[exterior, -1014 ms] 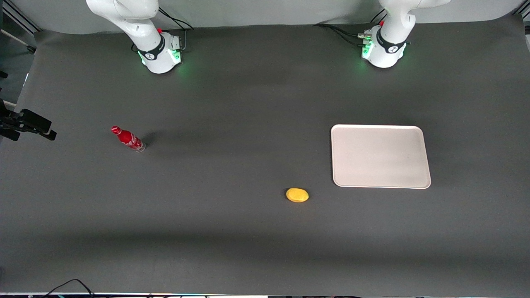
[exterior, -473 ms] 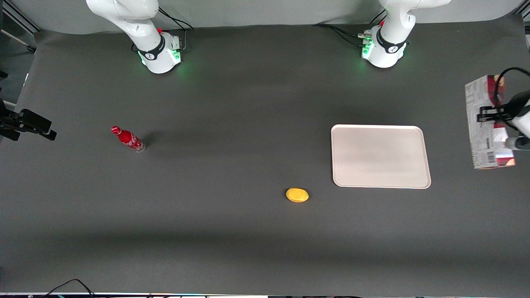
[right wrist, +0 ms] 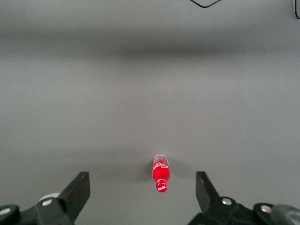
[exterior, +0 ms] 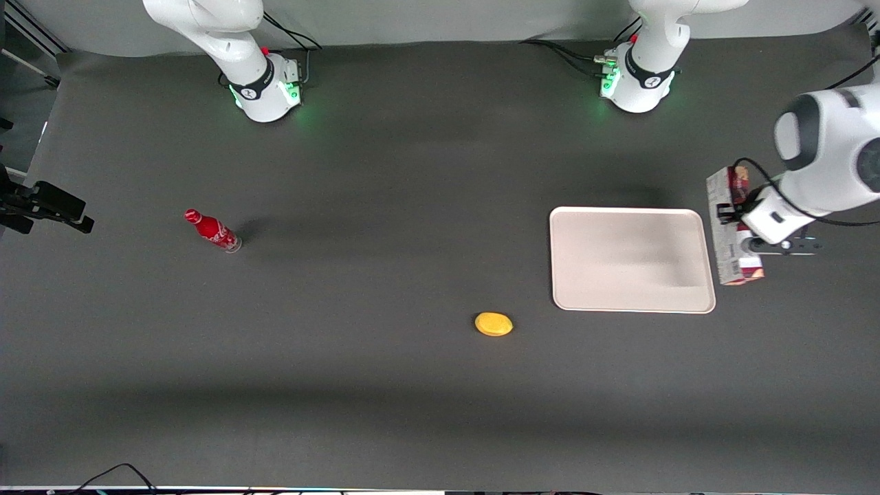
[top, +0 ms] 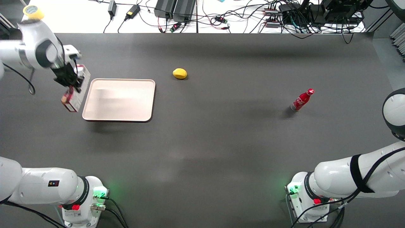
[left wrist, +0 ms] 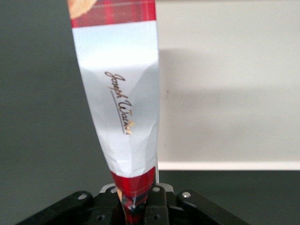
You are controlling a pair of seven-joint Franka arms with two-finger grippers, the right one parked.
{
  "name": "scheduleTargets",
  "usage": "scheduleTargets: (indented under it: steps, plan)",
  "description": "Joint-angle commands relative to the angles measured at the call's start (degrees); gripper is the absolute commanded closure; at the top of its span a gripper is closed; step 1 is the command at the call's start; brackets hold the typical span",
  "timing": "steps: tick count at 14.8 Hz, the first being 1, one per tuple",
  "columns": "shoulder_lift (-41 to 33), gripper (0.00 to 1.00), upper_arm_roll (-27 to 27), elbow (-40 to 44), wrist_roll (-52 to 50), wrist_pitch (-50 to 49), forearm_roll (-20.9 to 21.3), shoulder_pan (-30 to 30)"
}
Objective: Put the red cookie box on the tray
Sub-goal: 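Carry the held box over the white tray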
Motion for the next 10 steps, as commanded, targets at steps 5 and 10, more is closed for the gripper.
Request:
scheduleTargets:
  steps: [5,10]
  plan:
    - [9.03,1.00,-0.28,-7.42,0.08,23.39,0.93,-0.48]
    - [12.56,0.00,-0.63,-3.47,0.96,22.96,1.11,-0.65]
